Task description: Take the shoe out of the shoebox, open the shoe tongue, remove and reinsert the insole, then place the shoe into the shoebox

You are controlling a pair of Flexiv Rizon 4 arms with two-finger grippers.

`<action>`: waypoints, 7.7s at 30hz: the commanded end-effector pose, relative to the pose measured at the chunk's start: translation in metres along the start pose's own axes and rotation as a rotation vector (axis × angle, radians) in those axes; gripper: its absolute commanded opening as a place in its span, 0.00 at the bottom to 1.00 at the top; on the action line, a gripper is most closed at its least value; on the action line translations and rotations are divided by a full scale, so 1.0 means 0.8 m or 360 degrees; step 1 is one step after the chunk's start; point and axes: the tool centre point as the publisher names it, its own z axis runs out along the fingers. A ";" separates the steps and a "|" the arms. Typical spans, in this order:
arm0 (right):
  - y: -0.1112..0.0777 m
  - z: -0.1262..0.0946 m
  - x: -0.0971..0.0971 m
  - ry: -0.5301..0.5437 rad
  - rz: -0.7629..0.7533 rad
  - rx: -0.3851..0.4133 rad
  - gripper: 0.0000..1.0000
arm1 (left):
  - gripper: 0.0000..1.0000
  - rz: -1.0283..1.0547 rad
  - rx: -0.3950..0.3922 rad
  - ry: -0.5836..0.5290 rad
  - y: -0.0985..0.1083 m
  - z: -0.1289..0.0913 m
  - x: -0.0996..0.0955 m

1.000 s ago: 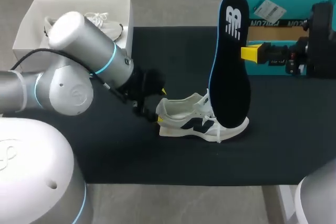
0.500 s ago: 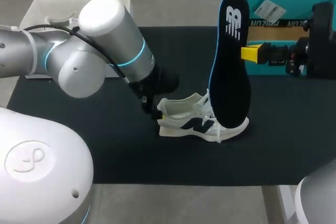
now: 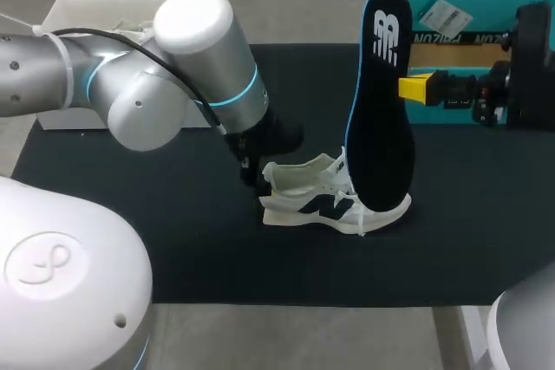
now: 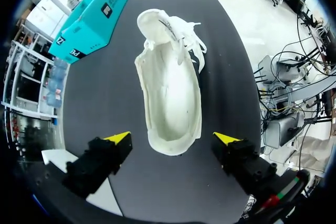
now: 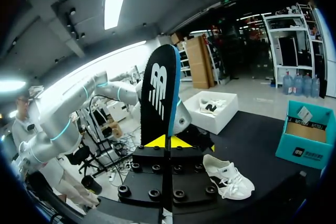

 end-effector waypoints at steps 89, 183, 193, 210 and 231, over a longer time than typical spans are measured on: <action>-0.009 -0.004 0.013 -0.0266 0.0001 -0.0021 0.00 | 1.00 0.0149 -0.0020 0.0058 -0.078 0.026 -0.036; -0.009 -0.004 0.013 -0.0266 0.0001 -0.0021 0.00 | 0.00 0.1050 0.0332 0.0260 -0.092 0.021 -0.105; -0.009 -0.004 0.013 -0.0266 0.0001 -0.0021 0.00 | 0.00 0.1743 0.0428 0.0347 -0.093 0.026 -0.127; -0.009 -0.004 0.013 -0.0266 0.0001 -0.0021 0.00 | 0.00 0.1855 0.0318 0.0256 -0.100 0.026 -0.125; -0.009 -0.004 0.013 -0.0266 0.0001 -0.0021 0.00 | 0.00 0.2245 0.0165 0.0380 -0.124 0.045 -0.138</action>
